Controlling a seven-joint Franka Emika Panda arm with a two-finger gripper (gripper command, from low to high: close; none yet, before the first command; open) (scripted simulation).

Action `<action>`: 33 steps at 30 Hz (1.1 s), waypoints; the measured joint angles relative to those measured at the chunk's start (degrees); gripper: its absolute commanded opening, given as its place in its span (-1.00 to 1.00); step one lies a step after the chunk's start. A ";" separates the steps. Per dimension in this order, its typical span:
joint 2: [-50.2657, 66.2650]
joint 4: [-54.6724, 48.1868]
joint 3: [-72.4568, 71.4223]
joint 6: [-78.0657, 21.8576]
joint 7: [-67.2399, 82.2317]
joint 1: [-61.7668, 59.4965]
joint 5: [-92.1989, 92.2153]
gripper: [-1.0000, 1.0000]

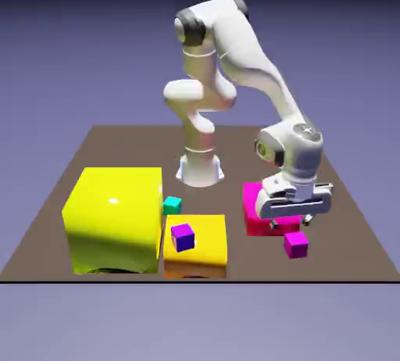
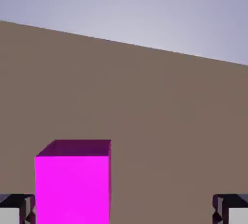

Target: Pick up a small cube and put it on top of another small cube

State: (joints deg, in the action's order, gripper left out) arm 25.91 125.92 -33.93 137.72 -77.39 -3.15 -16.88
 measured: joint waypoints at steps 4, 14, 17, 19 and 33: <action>4.91 -0.67 2.34 3.19 -2.50 2.07 -3.36 0.00; 0.76 -0.45 -0.45 -0.44 -0.36 -0.05 -0.08 -1.00; -3.34 -1.02 3.16 -3.37 -3.73 -4.21 4.81 -1.00; -7.45 -1.58 6.77 -6.30 -7.11 -8.36 9.70 -1.00; -15.38 -0.23 17.64 -7.78 -17.72 -19.98 23.38 1.00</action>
